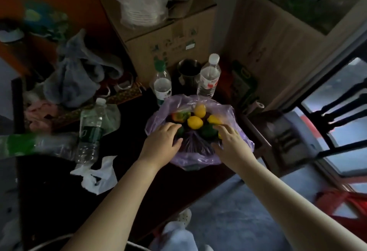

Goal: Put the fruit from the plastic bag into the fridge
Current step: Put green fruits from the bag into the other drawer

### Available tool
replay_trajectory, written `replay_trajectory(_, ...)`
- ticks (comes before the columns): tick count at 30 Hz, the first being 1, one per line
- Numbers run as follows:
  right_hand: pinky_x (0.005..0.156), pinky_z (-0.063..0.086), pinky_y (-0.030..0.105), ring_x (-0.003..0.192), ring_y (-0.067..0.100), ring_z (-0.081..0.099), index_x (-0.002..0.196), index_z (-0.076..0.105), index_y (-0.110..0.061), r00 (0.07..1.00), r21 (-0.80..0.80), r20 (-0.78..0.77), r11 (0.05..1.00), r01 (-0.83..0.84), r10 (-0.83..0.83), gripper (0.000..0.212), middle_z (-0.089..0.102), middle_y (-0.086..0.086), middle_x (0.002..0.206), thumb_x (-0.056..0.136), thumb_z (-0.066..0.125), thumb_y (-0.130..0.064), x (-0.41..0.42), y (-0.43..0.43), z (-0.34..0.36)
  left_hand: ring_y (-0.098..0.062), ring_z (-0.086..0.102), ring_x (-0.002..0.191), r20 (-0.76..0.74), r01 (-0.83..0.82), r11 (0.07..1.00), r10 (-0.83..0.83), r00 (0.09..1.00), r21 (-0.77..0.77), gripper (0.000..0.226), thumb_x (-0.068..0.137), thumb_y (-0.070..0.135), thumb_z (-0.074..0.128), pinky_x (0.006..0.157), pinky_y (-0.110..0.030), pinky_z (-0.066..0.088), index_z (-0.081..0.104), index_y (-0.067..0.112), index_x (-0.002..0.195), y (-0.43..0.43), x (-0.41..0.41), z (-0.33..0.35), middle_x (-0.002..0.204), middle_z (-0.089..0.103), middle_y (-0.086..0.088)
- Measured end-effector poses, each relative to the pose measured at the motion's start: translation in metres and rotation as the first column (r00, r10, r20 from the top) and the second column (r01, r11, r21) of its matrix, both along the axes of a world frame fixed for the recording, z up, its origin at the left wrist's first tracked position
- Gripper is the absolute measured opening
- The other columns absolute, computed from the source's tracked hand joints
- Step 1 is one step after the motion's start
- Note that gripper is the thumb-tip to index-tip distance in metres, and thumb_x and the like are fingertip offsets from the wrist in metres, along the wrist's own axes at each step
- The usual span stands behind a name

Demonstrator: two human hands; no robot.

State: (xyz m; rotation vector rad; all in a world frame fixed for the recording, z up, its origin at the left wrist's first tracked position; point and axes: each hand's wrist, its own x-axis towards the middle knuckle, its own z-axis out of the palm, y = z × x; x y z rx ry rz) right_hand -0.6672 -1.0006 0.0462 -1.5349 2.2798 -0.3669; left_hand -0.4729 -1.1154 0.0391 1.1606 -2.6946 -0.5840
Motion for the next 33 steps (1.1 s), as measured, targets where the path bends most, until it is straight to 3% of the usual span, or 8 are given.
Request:
replay_trajectory(4,0.1,0.04,0.042,0.132,0.027,0.032,0.14,0.037,-0.017,1.0,0.074,0.0,0.997,-0.007,0.007,0.06,0.035,0.004,0.144,0.086,0.061,-0.027,-0.007,-0.034,-0.033,-0.014,0.039,0.13,0.021,0.01,0.998,-0.011,1.0,0.056,0.044,0.094,0.029,0.05,0.105,-0.027,0.032,0.044,0.02,0.138,-0.027,-0.011,-0.037,0.139,0.047,0.004)
replay_trajectory(13,0.11,0.023,0.04,0.137,0.028,0.023,0.142,0.035,-0.018,0.999,0.162,-0.053,0.987,0.008,0.001,0.062,0.032,0.005,0.147,0.086,0.061,-0.023,-0.016,-0.055,-0.076,-0.015,0.032,0.134,0.084,0.063,0.995,-0.07,0.994,0.083,0.05,0.091,0.024,0.054,0.109,-0.027,0.026,0.041,0.02,0.139,-0.051,-0.024,-0.081,0.143,0.041,0.003)
replay_trajectory(18,0.096,0.038,0.041,0.121,0.028,0.04,0.137,0.041,-0.02,0.996,0.163,-0.081,0.987,-0.008,0.021,0.06,0.046,0.004,0.132,0.082,0.064,-0.028,-0.011,-0.053,-0.084,-0.019,0.038,0.127,0.108,0.093,0.988,-0.106,0.988,0.119,0.057,0.085,0.02,0.062,0.104,-0.031,0.037,0.041,0.021,0.138,-0.055,-0.022,-0.087,0.136,0.044,0.002)
replay_trajectory(26,0.086,0.047,0.042,0.12,0.028,0.042,0.137,0.04,-0.022,0.997,0.148,-0.08,0.989,0.032,-0.021,0.062,0.046,0.003,0.132,0.081,0.066,-0.028,-0.004,-0.05,-0.075,-0.023,0.044,0.12,0.156,0.108,0.981,-0.134,0.979,0.162,0.063,0.084,0.021,0.066,0.092,-0.035,0.045,0.038,0.023,0.14,-0.049,-0.021,-0.087,0.131,0.044,0.002)
replay_trajectory(29,0.087,0.048,0.043,0.125,0.027,0.038,0.136,0.041,-0.021,0.995,0.089,-0.087,0.994,0.062,-0.054,0.059,0.044,0.003,0.135,0.083,0.064,-0.033,-0.003,-0.043,-0.059,-0.024,0.046,0.118,0.108,0.115,0.986,-0.128,0.986,0.117,0.061,0.083,0.024,0.067,0.09,-0.037,0.046,0.041,0.023,0.138,-0.046,-0.024,-0.068,0.131,0.045,0.002)
replay_trajectory(33,0.09,0.045,0.04,0.121,0.03,0.043,0.136,0.043,-0.018,0.99,-0.039,-0.098,0.994,0.102,-0.105,0.064,0.046,0.005,0.133,0.078,0.068,-0.022,-0.002,-0.022,-0.022,-0.023,0.048,0.118,-0.021,0.168,0.981,-0.167,0.986,0.093,0.06,0.081,0.024,0.068,0.089,-0.037,0.046,0.043,0.023,0.136,-0.034,-0.036,-0.028,0.132,0.046,0.002)
